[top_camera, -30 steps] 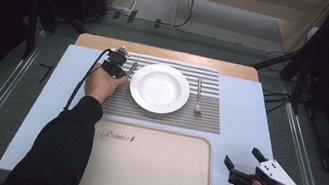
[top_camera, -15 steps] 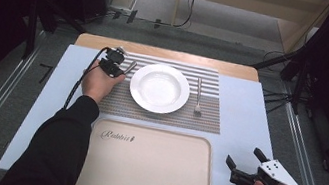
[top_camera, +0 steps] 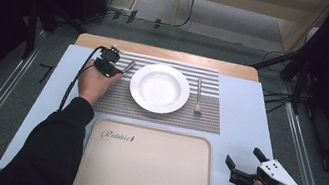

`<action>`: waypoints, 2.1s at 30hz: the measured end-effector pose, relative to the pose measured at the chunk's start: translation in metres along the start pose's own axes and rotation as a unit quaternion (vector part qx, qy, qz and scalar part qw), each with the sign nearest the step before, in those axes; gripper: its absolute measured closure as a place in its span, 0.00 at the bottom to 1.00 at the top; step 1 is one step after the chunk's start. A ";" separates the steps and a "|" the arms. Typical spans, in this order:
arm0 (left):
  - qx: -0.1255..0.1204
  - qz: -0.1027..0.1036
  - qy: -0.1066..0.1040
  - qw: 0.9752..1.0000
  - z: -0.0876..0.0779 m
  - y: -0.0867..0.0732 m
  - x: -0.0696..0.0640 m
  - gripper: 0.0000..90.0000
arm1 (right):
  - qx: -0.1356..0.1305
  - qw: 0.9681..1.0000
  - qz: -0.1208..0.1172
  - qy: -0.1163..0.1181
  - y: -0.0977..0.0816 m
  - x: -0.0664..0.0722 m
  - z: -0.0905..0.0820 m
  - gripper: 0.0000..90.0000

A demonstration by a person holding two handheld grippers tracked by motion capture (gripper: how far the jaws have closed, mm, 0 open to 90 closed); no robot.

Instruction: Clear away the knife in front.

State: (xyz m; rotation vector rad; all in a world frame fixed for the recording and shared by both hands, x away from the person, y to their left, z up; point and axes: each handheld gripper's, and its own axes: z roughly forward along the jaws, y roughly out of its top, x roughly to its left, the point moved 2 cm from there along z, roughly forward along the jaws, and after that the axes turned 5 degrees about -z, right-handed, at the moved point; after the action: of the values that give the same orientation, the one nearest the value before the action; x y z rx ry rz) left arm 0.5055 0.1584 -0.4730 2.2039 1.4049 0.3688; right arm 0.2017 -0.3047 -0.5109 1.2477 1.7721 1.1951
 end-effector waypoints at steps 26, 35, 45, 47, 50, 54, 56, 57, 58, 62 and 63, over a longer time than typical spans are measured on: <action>-0.037 0.004 -0.030 0.999 -0.039 -0.030 -0.003 0.89 | 0.002 1.000 -0.006 -0.002 0.001 0.002 0.001 0.00; -0.047 0.020 -0.033 0.998 -0.053 -0.046 -0.009 0.89 | 0.002 1.000 -0.007 -0.002 0.001 0.002 0.000 0.00; -0.055 0.032 -0.038 0.997 -0.062 -0.060 -0.013 0.88 | 0.002 1.000 -0.005 -0.003 0.001 0.002 0.000 0.00; -0.057 0.040 -0.037 0.997 -0.065 -0.063 -0.015 0.88 | 0.002 1.000 -0.006 -0.003 0.001 0.002 0.000 0.00; -0.061 0.043 -0.041 0.996 -0.069 -0.067 -0.018 0.88 | 0.002 1.000 -0.006 -0.003 0.001 0.002 0.000 0.00; -0.066 0.049 -0.044 0.996 -0.072 -0.072 -0.020 0.88 | 0.002 1.000 -0.006 -0.003 0.001 0.003 0.000 0.00; -0.066 0.051 -0.047 0.995 -0.074 -0.075 -0.022 0.88 | 0.002 1.000 -0.007 -0.003 0.001 0.003 0.000 0.00; -0.068 0.052 -0.047 0.995 -0.075 -0.076 -0.023 0.88 | 0.001 1.000 -0.007 -0.003 0.001 0.003 0.000 0.00; -0.069 0.054 -0.051 0.995 -0.076 -0.079 -0.025 0.88 | 0.002 1.000 -0.006 -0.003 0.001 0.003 0.000 0.00; -0.069 0.063 -0.052 0.994 -0.078 -0.084 -0.030 0.88 | 0.002 1.000 -0.006 -0.003 0.001 0.003 0.000 0.00; -0.072 0.065 -0.052 0.994 -0.079 -0.086 -0.032 0.88 | 0.002 1.000 -0.006 -0.003 0.001 0.003 0.000 0.00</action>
State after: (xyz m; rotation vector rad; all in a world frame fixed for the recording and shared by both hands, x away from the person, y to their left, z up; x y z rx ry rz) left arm 0.3884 0.1800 -0.4524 2.1691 1.1482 0.3806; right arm 0.2009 -0.3022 -0.5099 1.2392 1.7765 1.1810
